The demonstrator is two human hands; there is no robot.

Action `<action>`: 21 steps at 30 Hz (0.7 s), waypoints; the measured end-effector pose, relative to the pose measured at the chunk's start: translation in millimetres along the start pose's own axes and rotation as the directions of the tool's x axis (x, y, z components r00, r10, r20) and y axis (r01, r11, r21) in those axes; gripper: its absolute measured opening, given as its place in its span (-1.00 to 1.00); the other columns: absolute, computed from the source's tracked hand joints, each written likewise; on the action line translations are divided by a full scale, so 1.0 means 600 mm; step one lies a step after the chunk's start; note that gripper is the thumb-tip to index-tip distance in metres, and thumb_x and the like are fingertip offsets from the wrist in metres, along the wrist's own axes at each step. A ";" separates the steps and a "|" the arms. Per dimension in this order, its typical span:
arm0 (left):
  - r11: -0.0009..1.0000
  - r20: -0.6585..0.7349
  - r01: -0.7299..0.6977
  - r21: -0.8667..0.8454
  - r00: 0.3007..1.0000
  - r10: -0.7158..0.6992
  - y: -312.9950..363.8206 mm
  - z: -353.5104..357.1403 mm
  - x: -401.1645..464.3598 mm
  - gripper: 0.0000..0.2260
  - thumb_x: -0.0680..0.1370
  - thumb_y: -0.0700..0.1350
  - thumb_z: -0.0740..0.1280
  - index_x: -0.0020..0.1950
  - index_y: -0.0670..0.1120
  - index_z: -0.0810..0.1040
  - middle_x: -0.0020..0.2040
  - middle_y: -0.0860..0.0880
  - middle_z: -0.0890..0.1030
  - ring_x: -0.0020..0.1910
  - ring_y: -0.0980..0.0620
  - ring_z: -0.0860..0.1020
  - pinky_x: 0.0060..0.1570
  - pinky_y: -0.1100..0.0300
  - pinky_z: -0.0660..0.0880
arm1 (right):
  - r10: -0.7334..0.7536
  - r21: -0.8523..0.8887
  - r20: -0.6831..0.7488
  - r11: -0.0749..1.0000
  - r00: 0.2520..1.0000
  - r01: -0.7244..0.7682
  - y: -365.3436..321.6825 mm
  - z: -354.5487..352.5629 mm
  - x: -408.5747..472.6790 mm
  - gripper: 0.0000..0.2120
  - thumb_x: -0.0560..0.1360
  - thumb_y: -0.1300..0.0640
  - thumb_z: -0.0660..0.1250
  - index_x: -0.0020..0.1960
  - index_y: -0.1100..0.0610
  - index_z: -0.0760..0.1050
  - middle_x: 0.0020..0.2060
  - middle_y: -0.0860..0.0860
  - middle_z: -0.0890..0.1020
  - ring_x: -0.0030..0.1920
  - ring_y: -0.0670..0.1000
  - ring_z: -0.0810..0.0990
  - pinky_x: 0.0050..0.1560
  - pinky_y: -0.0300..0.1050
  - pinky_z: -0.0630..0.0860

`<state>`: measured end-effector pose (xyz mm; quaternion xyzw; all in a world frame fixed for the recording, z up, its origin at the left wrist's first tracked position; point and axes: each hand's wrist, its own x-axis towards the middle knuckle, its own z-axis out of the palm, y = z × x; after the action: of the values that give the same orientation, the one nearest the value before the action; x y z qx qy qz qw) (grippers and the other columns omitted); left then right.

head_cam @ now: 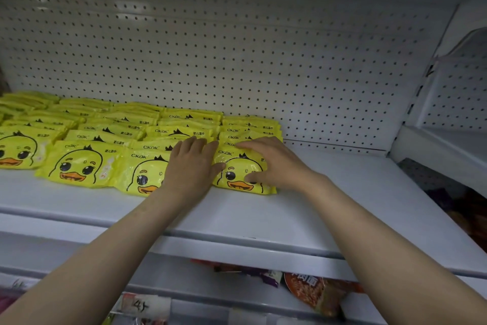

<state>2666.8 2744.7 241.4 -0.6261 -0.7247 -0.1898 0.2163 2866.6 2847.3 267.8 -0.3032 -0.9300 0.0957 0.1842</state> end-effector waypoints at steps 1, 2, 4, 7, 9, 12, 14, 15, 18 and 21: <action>1.000 -0.005 0.000 0.005 1.000 0.000 0.000 0.001 0.000 -0.51 0.50 0.16 0.35 0.33 -0.09 0.49 0.21 -0.15 0.57 0.26 -0.26 0.45 0.23 -0.13 0.37 | -0.004 0.006 0.007 1.000 1.000 0.004 0.000 0.003 -0.003 -0.24 0.37 -0.10 0.53 0.48 -0.25 0.25 0.40 -0.09 0.40 0.39 0.00 0.25 0.35 -0.03 0.31; 1.000 -0.009 0.001 0.009 1.000 -0.001 0.000 0.002 0.000 -0.51 0.50 0.16 0.35 0.33 -0.09 0.49 0.21 -0.16 0.57 0.26 -0.26 0.45 0.23 -0.13 0.37 | -0.001 0.016 0.010 1.000 1.000 0.001 0.002 0.007 -0.005 -0.24 0.37 -0.11 0.53 0.48 -0.24 0.26 0.40 -0.08 0.40 0.40 0.00 0.25 0.36 -0.03 0.30; 1.000 -0.013 0.001 0.008 1.000 -0.001 0.000 0.005 0.001 -0.52 0.51 0.16 0.34 0.32 -0.09 0.50 0.21 -0.16 0.57 0.26 -0.26 0.45 0.24 -0.14 0.36 | 0.000 0.027 0.000 1.000 1.000 0.000 0.005 0.010 -0.007 -0.25 0.38 -0.12 0.52 0.48 -0.23 0.26 0.41 -0.08 0.40 0.40 0.00 0.25 0.37 -0.04 0.29; 1.000 0.003 0.009 0.011 1.000 -0.009 0.001 0.006 0.002 -0.51 0.53 0.17 0.30 0.35 -0.08 0.47 0.26 -0.15 0.54 0.31 -0.25 0.41 0.29 -0.13 0.31 | -0.008 0.021 0.012 1.000 1.000 0.007 0.007 0.009 -0.005 -0.25 0.40 -0.13 0.51 0.50 -0.22 0.25 0.41 -0.09 0.39 0.41 0.01 0.25 0.38 -0.03 0.28; 1.000 0.020 0.021 0.016 1.000 -0.021 0.003 0.006 0.003 -0.50 0.54 0.19 0.25 0.39 -0.06 0.43 0.31 -0.14 0.50 0.36 -0.22 0.36 0.33 -0.11 0.26 | -0.002 0.021 0.029 1.000 1.000 0.002 0.007 0.008 -0.005 -0.25 0.41 -0.13 0.50 0.50 -0.23 0.24 0.41 -0.09 0.39 0.40 0.00 0.25 0.38 -0.03 0.28; 0.999 0.043 0.037 0.019 0.998 -0.038 0.007 0.003 0.005 -0.48 0.56 0.21 0.19 0.42 -0.05 0.38 0.36 -0.12 0.45 0.41 -0.19 0.30 0.37 -0.08 0.18 | 0.005 0.010 0.049 1.000 0.999 -0.006 0.005 0.004 -0.007 -0.26 0.42 -0.14 0.49 0.50 -0.23 0.22 0.43 -0.09 0.38 0.41 0.01 0.24 0.38 -0.02 0.28; 0.998 0.067 0.052 0.026 0.996 -0.054 0.009 0.000 0.006 -0.47 0.57 0.23 0.16 0.43 -0.05 0.35 0.38 -0.11 0.42 0.42 -0.17 0.26 0.39 -0.06 0.16 | 0.019 -0.030 0.074 0.999 0.997 -0.017 0.000 -0.002 -0.006 -0.26 0.42 -0.15 0.47 0.51 -0.22 0.21 0.45 -0.09 0.36 0.44 0.02 0.22 0.40 -0.01 0.28; 0.998 0.084 0.058 0.030 0.995 -0.061 0.009 -0.003 0.006 -0.47 0.57 0.23 0.15 0.43 -0.05 0.33 0.39 -0.11 0.40 0.43 -0.17 0.25 0.40 -0.05 0.15 | 0.029 -0.059 0.085 0.998 0.996 -0.024 -0.004 -0.005 -0.005 -0.26 0.43 -0.16 0.46 0.51 -0.22 0.20 0.45 -0.09 0.35 0.45 0.03 0.21 0.40 0.00 0.27; 0.997 0.119 0.081 -0.009 0.990 -0.079 0.007 -0.023 0.007 -0.47 0.57 0.23 0.15 0.43 -0.06 0.31 0.41 -0.13 0.36 0.44 -0.17 0.23 0.40 -0.04 0.16 | 0.083 -0.113 0.068 0.991 0.994 -0.075 -0.023 -0.017 0.003 -0.28 0.46 -0.20 0.40 0.53 -0.20 0.17 0.48 -0.04 0.34 0.48 0.06 0.19 0.41 0.03 0.28; 0.993 0.107 0.104 -0.063 0.990 -0.097 -0.013 -0.060 0.006 -0.48 0.57 0.19 0.19 0.43 -0.07 0.32 0.40 -0.15 0.37 0.41 -0.18 0.28 0.35 -0.04 0.24 | 0.116 -0.136 0.003 0.984 0.993 -0.115 -0.065 -0.029 0.021 -0.35 0.51 -0.19 0.34 0.53 -0.17 0.19 0.48 0.00 0.33 0.49 0.08 0.20 0.41 0.04 0.28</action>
<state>2661.4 2727.1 273.3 -0.6048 -0.7587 -0.1925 0.1469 2843.7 2824.5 298.7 -0.3680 -0.9162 0.0444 0.1520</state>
